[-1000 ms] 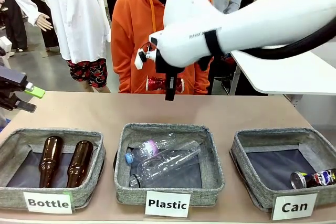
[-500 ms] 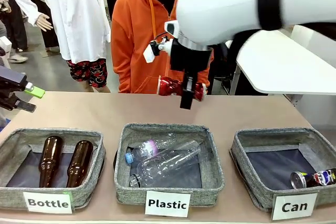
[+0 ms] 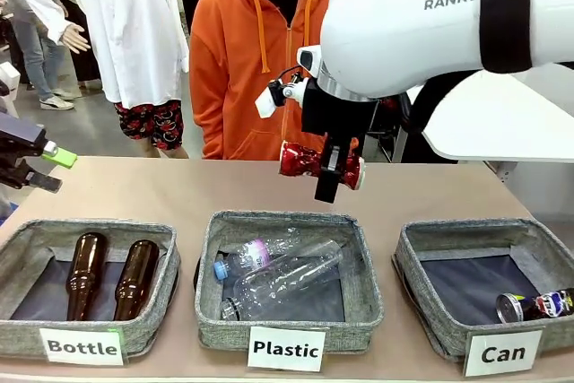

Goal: Sort the can waste into the basket.
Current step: Pick up the can waste from the table and place it in the right Fabric basket.

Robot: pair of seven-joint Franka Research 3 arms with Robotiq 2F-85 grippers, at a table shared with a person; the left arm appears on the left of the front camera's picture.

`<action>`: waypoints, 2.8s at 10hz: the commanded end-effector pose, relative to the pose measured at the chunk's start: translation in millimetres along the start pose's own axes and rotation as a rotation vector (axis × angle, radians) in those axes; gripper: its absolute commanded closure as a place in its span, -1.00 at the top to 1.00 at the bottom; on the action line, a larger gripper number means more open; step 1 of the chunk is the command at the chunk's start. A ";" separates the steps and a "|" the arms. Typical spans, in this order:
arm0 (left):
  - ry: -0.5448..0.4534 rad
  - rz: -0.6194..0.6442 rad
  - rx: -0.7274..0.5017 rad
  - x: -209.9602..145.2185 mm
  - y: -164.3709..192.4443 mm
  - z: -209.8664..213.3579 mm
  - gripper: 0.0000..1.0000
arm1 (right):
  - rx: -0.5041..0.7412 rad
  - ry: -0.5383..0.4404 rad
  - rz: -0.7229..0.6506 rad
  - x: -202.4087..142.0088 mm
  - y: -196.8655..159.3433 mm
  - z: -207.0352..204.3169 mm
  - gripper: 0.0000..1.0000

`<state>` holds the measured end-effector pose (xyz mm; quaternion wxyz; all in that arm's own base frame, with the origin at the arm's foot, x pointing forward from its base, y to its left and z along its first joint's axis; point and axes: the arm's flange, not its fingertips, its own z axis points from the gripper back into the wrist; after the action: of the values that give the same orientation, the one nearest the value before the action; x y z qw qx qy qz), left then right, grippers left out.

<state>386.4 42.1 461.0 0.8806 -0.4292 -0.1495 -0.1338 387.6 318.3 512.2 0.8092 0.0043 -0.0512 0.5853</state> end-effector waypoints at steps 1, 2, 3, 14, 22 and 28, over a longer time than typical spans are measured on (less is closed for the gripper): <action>0.009 0.009 0.003 -0.5 -2.0 3.2 1.00 | -0.003 0.007 -0.015 -6.6 2.0 -2.0 -1.00; 0.009 0.009 0.003 -0.5 -2.0 3.2 1.00 | -0.023 0.042 0.049 -27.8 11.1 -1.2 -1.00; 0.009 0.009 0.003 -0.5 -2.0 3.2 1.00 | -0.007 0.020 0.094 -82.3 21.6 3.8 -1.00; 0.009 0.009 0.003 -0.5 -2.0 3.2 1.00 | -0.074 0.085 0.073 -311.1 -19.6 -78.6 -1.00; 0.009 0.009 0.003 -0.5 -2.0 3.2 1.00 | -0.040 0.090 0.050 -316.1 -23.7 -86.7 1.00; 0.009 0.009 0.003 -0.5 -2.0 3.2 1.00 | -0.022 -0.005 -0.332 -300.7 -26.0 -67.7 1.00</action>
<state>386.5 42.4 461.0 0.8806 -0.4294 -0.1494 -0.1334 343.9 19.0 425.0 0.8579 -0.0193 -0.0461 0.5113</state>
